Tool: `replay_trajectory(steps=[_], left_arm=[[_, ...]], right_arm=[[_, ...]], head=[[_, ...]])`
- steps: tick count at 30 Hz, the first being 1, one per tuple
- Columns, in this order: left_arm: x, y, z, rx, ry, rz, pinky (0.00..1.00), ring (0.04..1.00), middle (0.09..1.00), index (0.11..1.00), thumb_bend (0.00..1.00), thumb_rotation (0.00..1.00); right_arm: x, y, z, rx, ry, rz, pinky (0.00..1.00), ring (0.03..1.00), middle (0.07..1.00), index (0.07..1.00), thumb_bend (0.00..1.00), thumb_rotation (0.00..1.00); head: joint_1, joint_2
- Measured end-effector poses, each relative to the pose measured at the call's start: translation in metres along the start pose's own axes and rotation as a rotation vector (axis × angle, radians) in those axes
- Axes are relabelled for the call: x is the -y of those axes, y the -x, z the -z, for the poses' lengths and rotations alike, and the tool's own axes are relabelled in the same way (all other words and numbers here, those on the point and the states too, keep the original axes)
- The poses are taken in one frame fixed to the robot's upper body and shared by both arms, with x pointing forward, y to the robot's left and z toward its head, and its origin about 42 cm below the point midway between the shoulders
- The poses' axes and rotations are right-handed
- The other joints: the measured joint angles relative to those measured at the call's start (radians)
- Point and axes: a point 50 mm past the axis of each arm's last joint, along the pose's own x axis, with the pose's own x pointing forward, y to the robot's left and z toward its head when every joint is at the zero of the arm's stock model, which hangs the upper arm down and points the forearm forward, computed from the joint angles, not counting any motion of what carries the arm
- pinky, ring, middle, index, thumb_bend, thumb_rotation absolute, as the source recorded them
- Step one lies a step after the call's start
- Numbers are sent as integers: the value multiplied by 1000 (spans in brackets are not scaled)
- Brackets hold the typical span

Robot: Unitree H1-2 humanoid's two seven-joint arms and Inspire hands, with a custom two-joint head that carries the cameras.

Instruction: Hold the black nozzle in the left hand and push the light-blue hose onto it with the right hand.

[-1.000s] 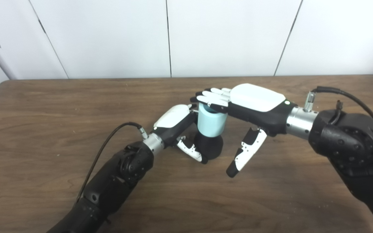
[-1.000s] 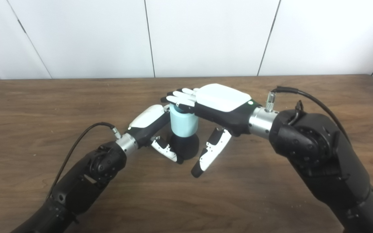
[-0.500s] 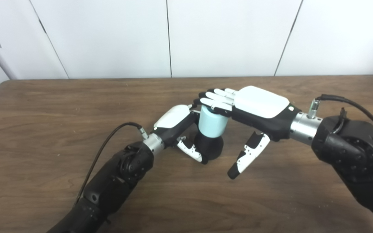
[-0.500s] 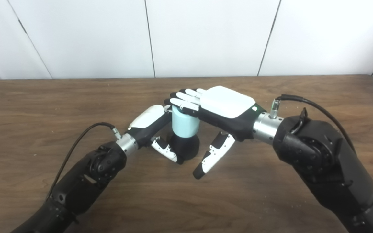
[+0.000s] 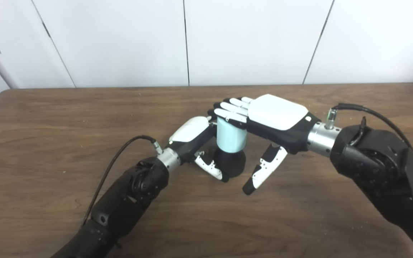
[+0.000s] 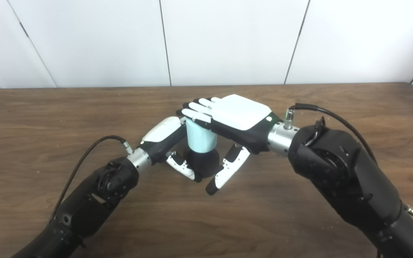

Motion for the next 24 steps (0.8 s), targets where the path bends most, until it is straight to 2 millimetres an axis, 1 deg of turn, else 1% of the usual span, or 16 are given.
replay_trajectory(steps=[10, 14, 16, 17, 19, 24], left_arm=[[0, 0, 1, -1, -1, 1, 1000, 614, 501, 475, 525, 0], [0, 0, 0, 0, -1, 1, 1000, 614, 502, 474, 525, 0], [-1, 0, 0, 1, 0, 1, 1000, 614, 502, 474, 525, 0], [0, 0, 0, 3, 1, 1, 1000, 614, 500, 476, 525, 0], [0, 0, 0, 5, 5, 1, 1000, 614, 497, 477, 525, 0], [0, 0, -1, 10, 8, 4, 1000, 614, 496, 478, 525, 0]], right_arm=[[2, -1, -1, 8, 8, -8, 1000, 1000, 1000, 995, 861, 709], [3, 1, 0, 18, -9, -7, 1000, 1000, 1000, 953, 838, 709], [0, 2, -1, 34, -30, -12, 997, 978, 967, 913, 814, 700], [-1, 4, 1, 38, -48, 7, 961, 929, 920, 868, 790, 677], [-5, 8, 2, 44, -64, 54, 923, 889, 882, 831, 766, 653], [-13, 14, 3, 70, -71, 137, 890, 876, 868, 812, 747, 637]], head=[[0, 3], [-5, 3], [-5, 3], [-2, 6], [-3, 6], [-5, 8]])
